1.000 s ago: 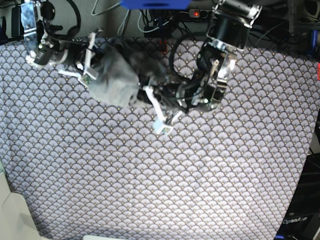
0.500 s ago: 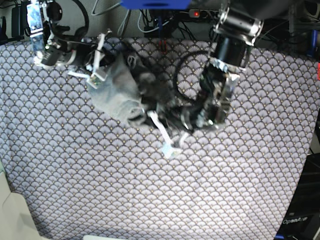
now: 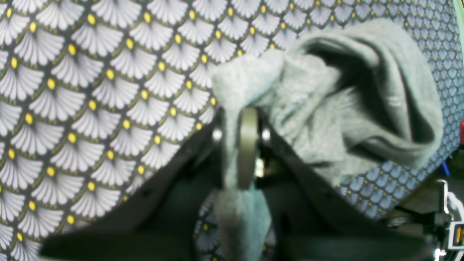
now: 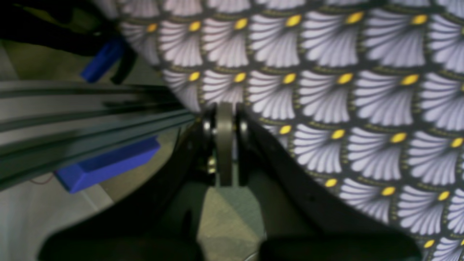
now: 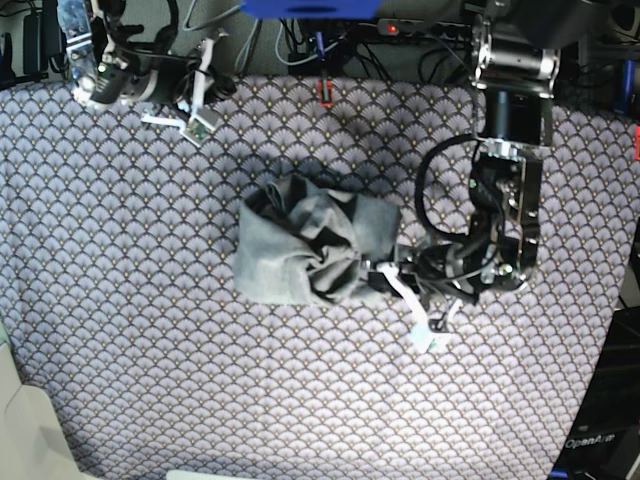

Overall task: Fold the T-shirt properly
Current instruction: 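Pull the grey bundle with both grippers toward the table centre, then release the bundle and move both grippers to its opposite sides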

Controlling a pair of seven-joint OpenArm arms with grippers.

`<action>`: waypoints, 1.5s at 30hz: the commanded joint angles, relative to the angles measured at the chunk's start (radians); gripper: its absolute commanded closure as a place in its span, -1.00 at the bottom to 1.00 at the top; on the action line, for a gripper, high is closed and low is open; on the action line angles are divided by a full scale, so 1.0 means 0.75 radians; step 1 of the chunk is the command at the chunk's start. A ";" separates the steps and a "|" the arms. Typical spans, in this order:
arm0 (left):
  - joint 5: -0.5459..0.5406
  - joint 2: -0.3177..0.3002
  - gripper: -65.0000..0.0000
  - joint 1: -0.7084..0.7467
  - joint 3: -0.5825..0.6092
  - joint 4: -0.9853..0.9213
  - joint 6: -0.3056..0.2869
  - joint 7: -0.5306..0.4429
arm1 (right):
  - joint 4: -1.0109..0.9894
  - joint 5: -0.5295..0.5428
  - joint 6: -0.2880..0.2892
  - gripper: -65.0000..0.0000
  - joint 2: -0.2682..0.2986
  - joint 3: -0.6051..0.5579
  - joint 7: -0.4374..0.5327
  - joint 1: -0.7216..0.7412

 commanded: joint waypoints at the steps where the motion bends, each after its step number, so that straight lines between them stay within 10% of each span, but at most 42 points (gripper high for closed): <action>1: -0.023 -0.006 1.00 -0.038 -0.005 0.019 -0.011 -0.033 | 0.022 0.010 0.005 1.00 0.008 0.006 0.011 0.009; 17: -0.023 -0.033 0.95 0.020 -0.005 -0.106 -0.011 -0.123 | 0.020 0.008 0.005 1.00 0.092 0.008 -0.043 0.299; 28: -0.035 -0.041 -0.76 0.065 -0.009 0.053 -0.015 -0.123 | 0.020 0.010 0.005 1.00 0.103 0.008 -0.104 0.371; 45: -0.039 -0.047 -0.80 0.310 -0.158 0.150 -0.011 -0.114 | -0.005 0.010 0.005 1.00 0.119 -0.002 -0.104 0.598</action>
